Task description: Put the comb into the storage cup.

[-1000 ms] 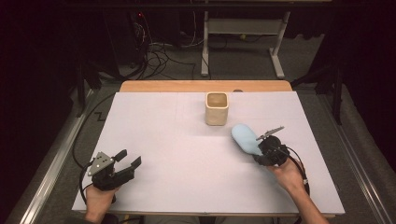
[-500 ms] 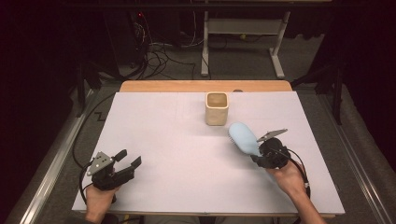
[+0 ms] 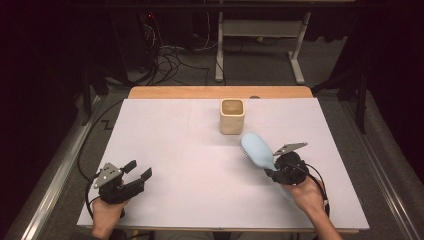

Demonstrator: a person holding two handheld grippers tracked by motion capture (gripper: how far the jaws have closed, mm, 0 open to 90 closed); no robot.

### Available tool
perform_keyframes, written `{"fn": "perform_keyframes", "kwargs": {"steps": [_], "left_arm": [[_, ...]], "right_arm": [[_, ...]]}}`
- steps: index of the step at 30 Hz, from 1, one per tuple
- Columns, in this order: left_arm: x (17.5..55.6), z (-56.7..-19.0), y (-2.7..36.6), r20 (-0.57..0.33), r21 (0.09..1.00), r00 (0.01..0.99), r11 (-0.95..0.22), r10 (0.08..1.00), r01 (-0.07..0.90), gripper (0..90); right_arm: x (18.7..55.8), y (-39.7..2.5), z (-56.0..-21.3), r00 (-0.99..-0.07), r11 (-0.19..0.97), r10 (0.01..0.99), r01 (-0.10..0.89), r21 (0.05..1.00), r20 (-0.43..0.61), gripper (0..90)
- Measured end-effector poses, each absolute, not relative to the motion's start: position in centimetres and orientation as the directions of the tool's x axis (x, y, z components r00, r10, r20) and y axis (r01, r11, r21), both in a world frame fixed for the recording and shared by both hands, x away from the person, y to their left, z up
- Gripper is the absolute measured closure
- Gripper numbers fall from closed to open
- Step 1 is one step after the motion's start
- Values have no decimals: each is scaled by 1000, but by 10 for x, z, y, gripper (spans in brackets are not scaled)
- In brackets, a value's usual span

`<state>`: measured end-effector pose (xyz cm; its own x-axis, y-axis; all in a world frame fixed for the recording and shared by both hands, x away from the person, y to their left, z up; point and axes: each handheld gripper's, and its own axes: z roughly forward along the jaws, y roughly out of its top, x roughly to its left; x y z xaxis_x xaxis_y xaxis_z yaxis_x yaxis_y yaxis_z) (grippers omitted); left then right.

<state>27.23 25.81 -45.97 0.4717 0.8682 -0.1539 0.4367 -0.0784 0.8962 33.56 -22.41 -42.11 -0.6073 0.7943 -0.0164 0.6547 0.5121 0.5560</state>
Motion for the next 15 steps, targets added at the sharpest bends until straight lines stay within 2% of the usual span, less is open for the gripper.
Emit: {"fn": "perform_keyframes", "kwargs": {"steps": [7,15], "left_arm": [[271,-458,251,-116,901,491,-116,863,418,333],[271,-455,243,-115,903,512,-125,851,410,333]], "right_arm": [[332,-220,-422,-616,506,788,640,578,-7,702],[328,-214,-422,-639,506,769,617,603,9,701]]}}
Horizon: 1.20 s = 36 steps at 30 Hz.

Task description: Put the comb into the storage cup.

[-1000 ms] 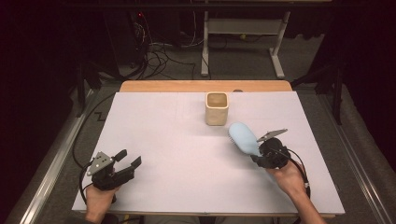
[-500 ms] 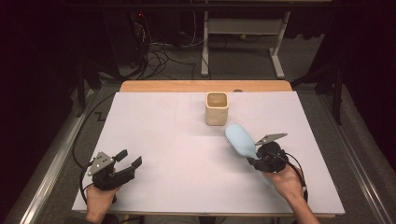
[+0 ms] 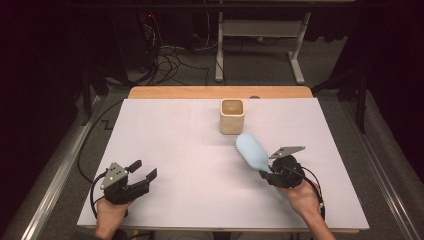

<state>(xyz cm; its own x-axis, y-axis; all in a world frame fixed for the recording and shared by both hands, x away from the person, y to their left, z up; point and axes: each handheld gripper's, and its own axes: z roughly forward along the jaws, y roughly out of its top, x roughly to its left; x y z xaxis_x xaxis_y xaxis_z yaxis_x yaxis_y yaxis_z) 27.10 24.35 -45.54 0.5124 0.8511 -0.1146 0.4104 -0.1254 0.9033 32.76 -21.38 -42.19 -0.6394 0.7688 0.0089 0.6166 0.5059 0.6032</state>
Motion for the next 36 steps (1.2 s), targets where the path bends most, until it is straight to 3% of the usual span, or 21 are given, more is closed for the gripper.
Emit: {"fn": "perform_keyframes", "kwargs": {"steps": [24,30,36], "left_arm": [[277,-435,206,-81,917,591,-172,803,360,319],[288,-430,199,-183,911,607,-98,774,400,311],[294,-428,188,-168,908,619,-124,767,400,305]], "right_arm": [[315,-194,-416,-690,508,724,552,661,20,701],[316,-191,-414,-695,505,719,545,669,23,701],[316,-186,-413,-706,509,708,532,677,23,701]]}}
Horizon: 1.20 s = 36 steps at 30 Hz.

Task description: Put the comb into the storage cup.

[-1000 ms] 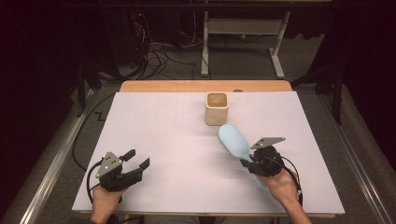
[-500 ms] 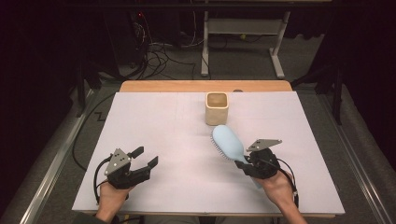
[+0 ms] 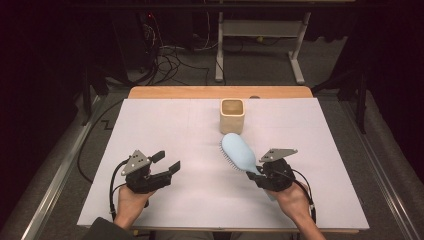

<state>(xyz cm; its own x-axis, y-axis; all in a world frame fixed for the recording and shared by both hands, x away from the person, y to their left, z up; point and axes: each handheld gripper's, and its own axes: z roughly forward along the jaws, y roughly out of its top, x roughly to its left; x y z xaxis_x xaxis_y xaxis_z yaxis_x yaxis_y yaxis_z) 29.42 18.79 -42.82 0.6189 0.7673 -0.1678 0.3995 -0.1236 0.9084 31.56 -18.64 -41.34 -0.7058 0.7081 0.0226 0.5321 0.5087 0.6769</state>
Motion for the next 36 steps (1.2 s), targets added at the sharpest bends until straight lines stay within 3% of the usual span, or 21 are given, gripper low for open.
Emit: {"fn": "perform_keyframes", "kwargs": {"steps": [15,36], "left_arm": [[301,-425,156,-144,886,645,-192,750,421,319],[312,-428,118,-190,847,720,-259,668,464,266]], "right_arm": [[315,-178,-414,-725,512,688,518,685,34,701],[315,-178,-412,-727,507,686,508,696,32,701]]}}
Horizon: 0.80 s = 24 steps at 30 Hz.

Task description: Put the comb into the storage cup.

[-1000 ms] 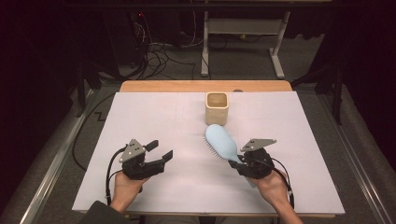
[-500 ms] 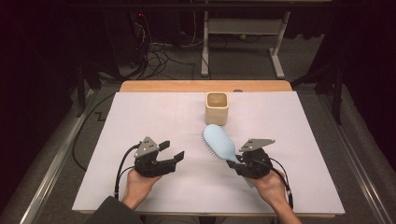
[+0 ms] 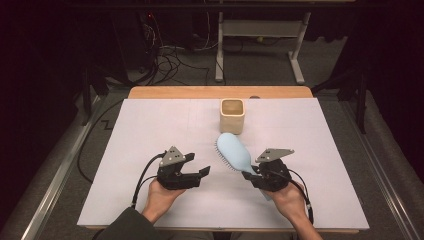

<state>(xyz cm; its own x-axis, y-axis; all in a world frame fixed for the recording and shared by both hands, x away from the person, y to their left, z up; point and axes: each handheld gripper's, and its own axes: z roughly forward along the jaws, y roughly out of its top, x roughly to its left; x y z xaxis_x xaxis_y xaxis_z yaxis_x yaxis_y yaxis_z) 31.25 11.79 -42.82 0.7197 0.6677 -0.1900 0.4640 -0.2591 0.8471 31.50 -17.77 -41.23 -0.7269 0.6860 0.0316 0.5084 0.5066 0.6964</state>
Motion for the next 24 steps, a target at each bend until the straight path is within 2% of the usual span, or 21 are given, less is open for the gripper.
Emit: {"fn": "perform_keyframes", "kwargs": {"steps": [24], "left_arm": [[314,-430,92,-230,845,765,-266,601,464,247]], "right_arm": [[315,-162,-414,-759,528,650,480,701,31,701]]}}
